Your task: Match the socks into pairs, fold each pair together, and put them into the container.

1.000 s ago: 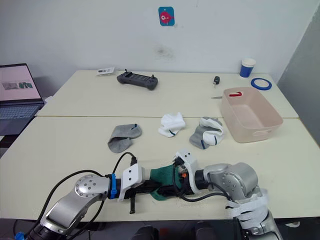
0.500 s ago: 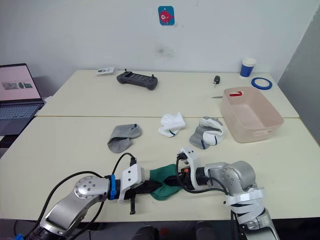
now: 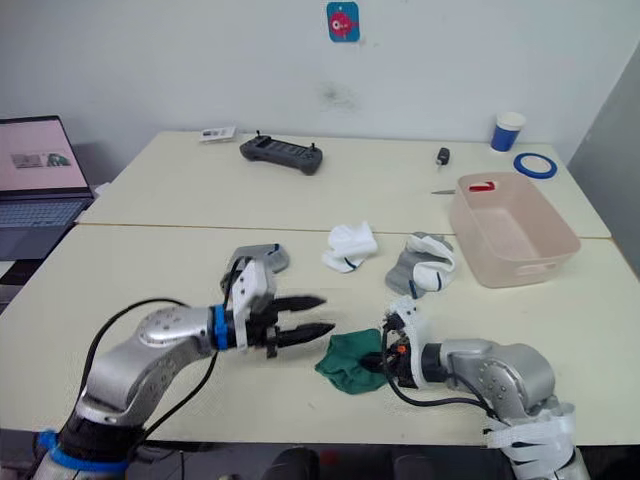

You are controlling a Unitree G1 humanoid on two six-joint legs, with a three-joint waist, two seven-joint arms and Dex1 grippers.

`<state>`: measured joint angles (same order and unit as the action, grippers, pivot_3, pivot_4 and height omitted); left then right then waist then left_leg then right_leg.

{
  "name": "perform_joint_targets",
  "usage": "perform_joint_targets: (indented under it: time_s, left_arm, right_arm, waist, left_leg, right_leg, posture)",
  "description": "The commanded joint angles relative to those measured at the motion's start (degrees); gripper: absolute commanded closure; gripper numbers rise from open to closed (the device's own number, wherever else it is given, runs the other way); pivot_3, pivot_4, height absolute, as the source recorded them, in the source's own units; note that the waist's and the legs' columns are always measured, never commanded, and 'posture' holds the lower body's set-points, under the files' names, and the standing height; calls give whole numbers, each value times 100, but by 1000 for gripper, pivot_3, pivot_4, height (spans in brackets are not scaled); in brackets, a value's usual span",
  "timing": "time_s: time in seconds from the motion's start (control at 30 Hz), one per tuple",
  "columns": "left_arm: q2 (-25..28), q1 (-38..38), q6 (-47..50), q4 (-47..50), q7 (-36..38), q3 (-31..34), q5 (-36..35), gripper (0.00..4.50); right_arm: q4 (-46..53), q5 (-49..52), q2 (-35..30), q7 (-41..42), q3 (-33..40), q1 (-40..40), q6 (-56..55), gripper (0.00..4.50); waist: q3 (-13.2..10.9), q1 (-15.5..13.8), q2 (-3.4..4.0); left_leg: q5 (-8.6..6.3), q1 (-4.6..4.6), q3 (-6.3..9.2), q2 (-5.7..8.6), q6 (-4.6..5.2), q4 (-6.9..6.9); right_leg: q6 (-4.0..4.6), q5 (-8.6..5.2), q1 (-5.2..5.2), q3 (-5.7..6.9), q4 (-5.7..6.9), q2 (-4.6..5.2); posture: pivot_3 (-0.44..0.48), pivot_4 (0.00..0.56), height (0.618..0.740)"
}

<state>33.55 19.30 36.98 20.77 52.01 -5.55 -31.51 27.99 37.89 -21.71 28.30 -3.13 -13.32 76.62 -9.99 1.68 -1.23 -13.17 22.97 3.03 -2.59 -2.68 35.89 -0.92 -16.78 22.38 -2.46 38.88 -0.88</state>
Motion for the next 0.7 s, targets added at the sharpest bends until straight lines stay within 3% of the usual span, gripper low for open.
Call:
perform_joint_targets:
  time_s: [0.03,0.13,0.27,0.4,0.5,0.6,0.7]
  left_arm:
    - [-234,753,331,-8,-99,-113,-193,778]
    - [-442,1423,316,-363,-103,-323,-11,5]
    - [-533,1861,259,-679,43,-529,112,0]
    - [-542,2016,253,-758,240,-610,125,0]
    - [-587,2090,293,-728,298,-616,87,0]
    - [-685,2198,375,-701,250,-573,37,0]
    - [-755,2284,491,-637,190,-520,-20,0]
  right_arm:
    - [772,210,-183,-85,610,305,-168,4437]
    - [1352,494,-388,-61,1433,655,-257,4437]
    - [1726,890,-743,-54,2689,667,-487,4437]
    - [1440,470,-1882,114,3343,255,-1148,4437]
    - [698,-476,-2901,413,2905,-235,-2322,4437]
    - [-443,-1883,-3647,702,1777,-777,-4145,4437]
    - [-1982,-3538,-4002,710,508,-1518,-6207,4437]
  waist:
    - [-9,7,-8]
    - [-17,17,-9]
    - [-25,60,-7]
    - [-54,62,4]
    - [-70,61,11]
    - [-72,67,9]
    - [-75,90,6]
  left_leg:
    - [0,0,1,0,0,0]
    - [0,-3,1,-1,0,-3]
    - [0,-6,-1,-1,0,-4]
    - [0,-5,-5,0,0,-2]
    - [0,-5,-11,5,0,3]
    - [0,-8,-13,4,0,2]
    - [0,-7,-15,2,0,1]
  right_leg:
    - [0,0,0,1,0,-3]
    - [-1,-1,1,-2,0,-6]
    - [-1,-1,1,-7,0,-10]
    - [-1,-1,1,-8,2,-8]
    - [-2,0,1,-11,1,-5]
    - [-2,0,0,-12,-1,-5]
    - [-2,0,1,-13,-4,-6]
  posture:
    - [0,150,740]
    - [0,150,740]
    - [0,150,740]
    - [0,150,740]
    - [0,150,740]
    - [0,150,740]
    - [0,150,740]
